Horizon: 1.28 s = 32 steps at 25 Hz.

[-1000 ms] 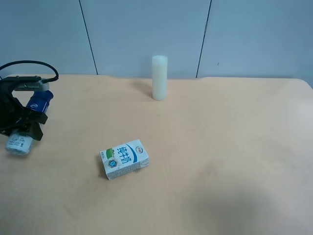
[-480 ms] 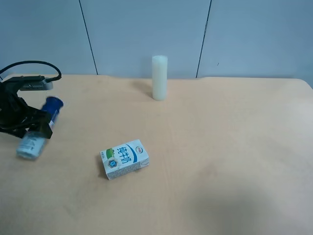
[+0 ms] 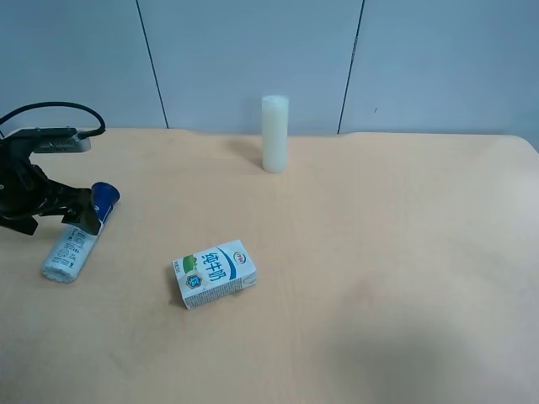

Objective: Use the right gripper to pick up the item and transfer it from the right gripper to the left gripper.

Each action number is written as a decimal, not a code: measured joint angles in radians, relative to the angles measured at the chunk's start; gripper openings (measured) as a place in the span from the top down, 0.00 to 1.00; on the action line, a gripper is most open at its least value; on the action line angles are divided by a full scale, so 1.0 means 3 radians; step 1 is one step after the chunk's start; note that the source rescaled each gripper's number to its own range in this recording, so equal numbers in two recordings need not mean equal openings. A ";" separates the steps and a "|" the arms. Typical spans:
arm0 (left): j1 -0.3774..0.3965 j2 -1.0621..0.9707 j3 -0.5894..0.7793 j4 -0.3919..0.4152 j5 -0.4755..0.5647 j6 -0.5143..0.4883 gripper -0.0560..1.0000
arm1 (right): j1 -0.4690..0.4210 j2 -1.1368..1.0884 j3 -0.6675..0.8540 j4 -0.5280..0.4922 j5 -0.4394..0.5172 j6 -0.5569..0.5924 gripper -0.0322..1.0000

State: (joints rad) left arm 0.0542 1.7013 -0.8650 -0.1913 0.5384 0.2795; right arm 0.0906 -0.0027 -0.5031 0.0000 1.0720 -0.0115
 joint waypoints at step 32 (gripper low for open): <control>0.0000 -0.3390 -0.0265 0.0083 0.2148 -0.0369 0.00 | 0.0000 0.0000 0.0000 0.0000 0.0000 0.0000 0.00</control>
State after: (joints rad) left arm 0.0542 0.6843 -0.9444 -0.1665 1.1830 0.1688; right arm 0.0906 -0.0027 -0.5031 0.0000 1.0720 -0.0115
